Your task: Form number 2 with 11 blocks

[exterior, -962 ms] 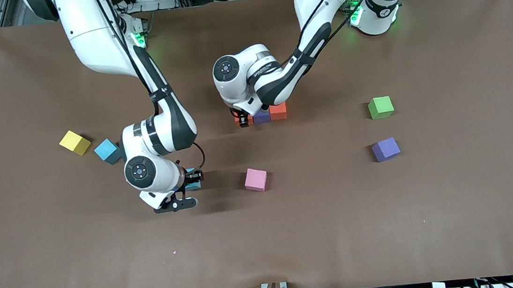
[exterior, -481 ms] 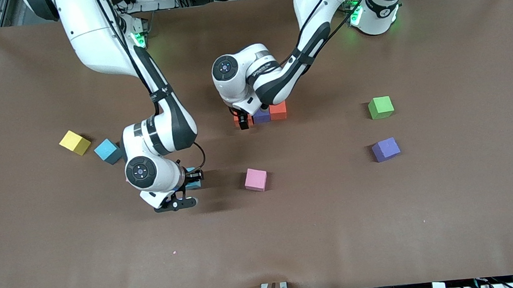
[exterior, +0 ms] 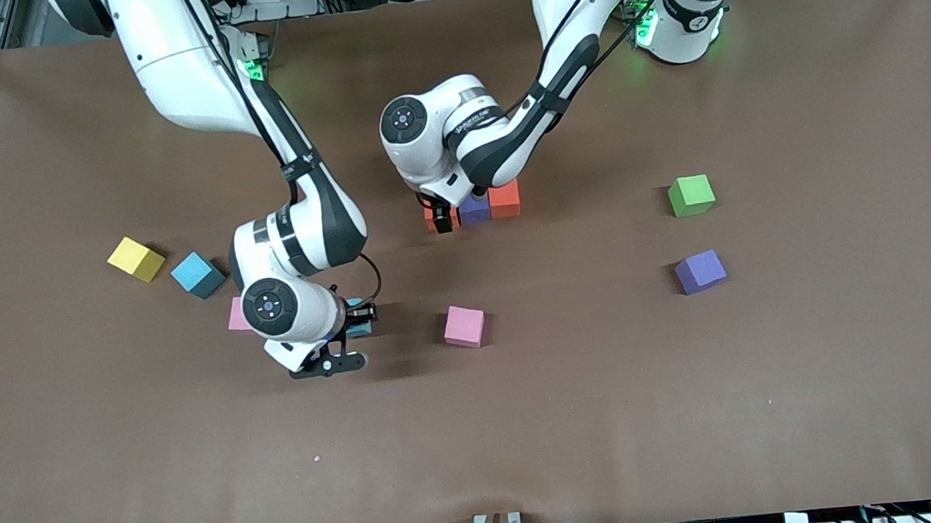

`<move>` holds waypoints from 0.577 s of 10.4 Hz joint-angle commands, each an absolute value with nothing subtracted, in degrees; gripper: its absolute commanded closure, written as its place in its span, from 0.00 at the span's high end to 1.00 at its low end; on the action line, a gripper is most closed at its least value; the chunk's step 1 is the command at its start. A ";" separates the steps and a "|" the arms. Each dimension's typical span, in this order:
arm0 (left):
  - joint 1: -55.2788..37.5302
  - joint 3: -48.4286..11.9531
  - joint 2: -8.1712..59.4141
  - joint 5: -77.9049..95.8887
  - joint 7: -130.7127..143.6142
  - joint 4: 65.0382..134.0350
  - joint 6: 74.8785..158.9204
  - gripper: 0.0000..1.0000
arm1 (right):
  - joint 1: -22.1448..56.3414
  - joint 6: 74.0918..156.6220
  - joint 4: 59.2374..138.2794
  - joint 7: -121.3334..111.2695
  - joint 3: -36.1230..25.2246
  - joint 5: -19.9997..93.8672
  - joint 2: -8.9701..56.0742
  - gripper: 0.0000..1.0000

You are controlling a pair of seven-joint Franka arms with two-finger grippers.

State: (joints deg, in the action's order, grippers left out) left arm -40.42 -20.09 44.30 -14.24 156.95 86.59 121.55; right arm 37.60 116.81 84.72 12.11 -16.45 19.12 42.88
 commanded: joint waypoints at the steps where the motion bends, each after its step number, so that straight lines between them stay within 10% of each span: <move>1: -40.96 -20.04 41.58 -16.35 161.28 86.92 118.75 1.00 | 39.46 117.60 85.52 15.37 -16.61 18.98 42.36 0.23; 6: -38.51 -19.78 38.77 -16.35 154.00 86.75 115.94 1.00 | 41.57 118.04 85.52 17.84 -16.52 20.04 42.36 0.23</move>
State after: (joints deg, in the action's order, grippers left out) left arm -39.59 -19.79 40.69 -14.72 154.74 86.25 118.17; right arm 40.88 117.44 84.73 16.64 -16.35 19.34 42.88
